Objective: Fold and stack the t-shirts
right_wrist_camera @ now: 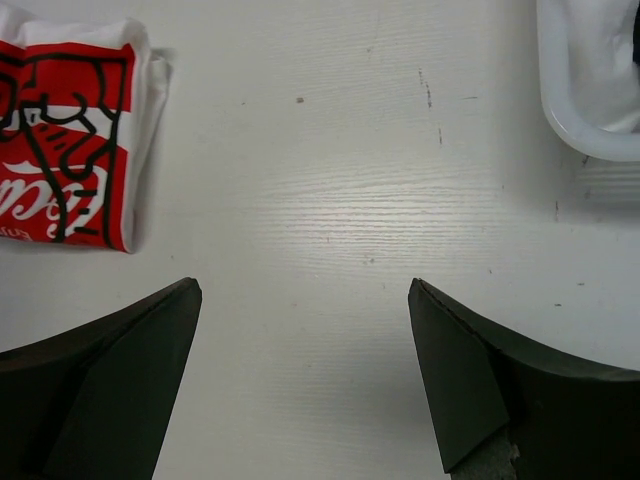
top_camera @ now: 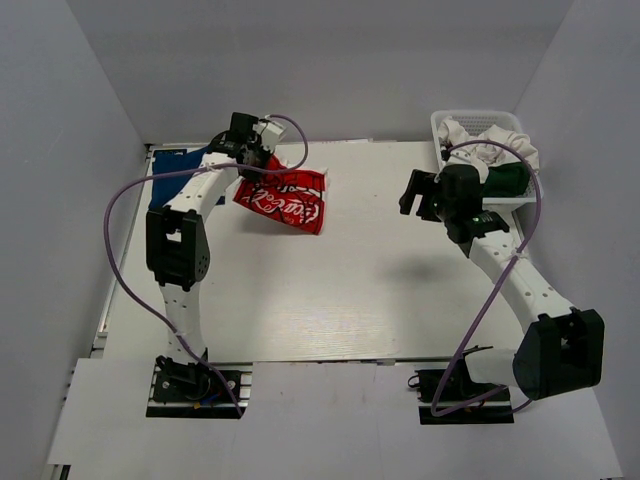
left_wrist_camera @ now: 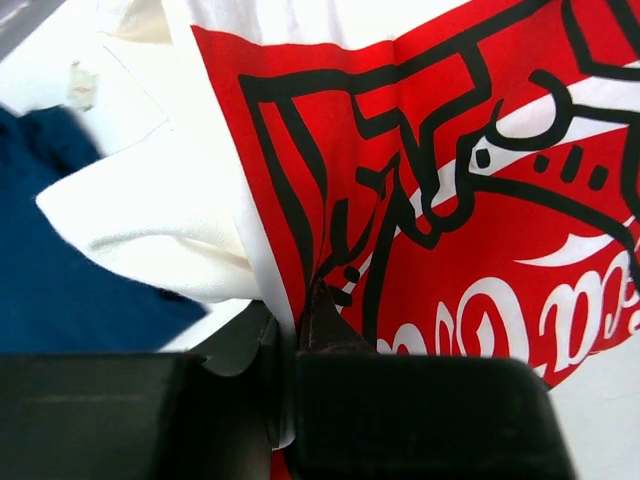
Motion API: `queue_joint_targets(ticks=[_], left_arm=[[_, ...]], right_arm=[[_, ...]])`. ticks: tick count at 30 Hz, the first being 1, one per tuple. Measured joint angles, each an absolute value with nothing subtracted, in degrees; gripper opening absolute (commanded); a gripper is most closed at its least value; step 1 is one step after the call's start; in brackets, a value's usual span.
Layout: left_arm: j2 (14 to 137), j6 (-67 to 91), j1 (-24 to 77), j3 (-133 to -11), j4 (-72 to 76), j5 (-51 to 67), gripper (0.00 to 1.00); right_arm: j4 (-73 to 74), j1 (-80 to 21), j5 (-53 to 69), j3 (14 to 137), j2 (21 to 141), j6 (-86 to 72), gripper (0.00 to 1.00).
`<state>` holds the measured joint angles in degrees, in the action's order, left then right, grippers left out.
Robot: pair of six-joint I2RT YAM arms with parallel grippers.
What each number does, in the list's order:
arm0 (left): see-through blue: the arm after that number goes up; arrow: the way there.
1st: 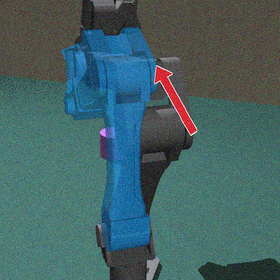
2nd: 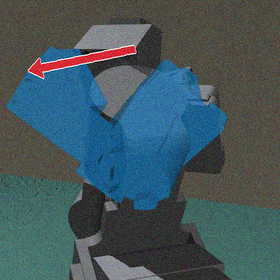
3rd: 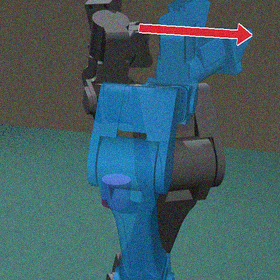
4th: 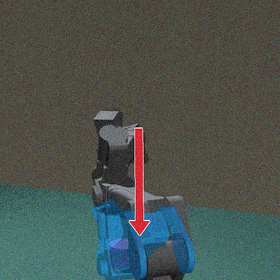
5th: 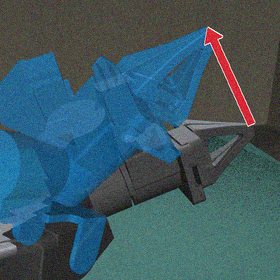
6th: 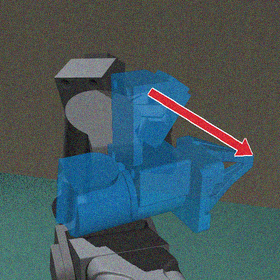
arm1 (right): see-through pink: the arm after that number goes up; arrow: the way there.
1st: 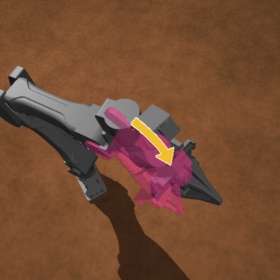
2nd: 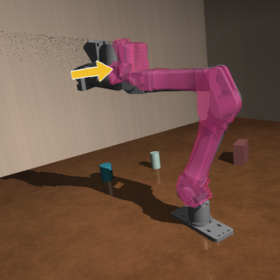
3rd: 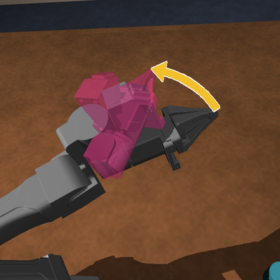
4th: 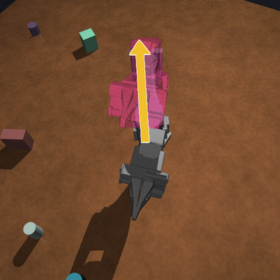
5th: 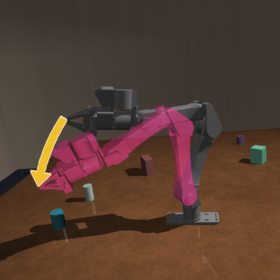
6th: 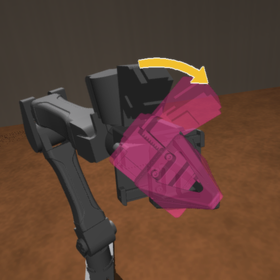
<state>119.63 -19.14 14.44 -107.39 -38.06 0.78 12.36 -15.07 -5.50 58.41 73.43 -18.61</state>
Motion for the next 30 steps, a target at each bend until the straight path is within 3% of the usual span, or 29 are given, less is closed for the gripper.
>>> queue_joint_targets(ticks=[12, 30], left_arm=[[119.57, -31.29, 7.11, -111.53, -39.03, -1.5, 0.0], [120.22, -34.06, -2.31, -118.63, -34.92, -4.27, 0.0]], right_arm=[[13.21, -15.07, -6.48, 58.22, 73.67, -17.61, 0.9], [13.69, -15.07, -5.17, 58.3, 77.65, -17.43, 0.9]])
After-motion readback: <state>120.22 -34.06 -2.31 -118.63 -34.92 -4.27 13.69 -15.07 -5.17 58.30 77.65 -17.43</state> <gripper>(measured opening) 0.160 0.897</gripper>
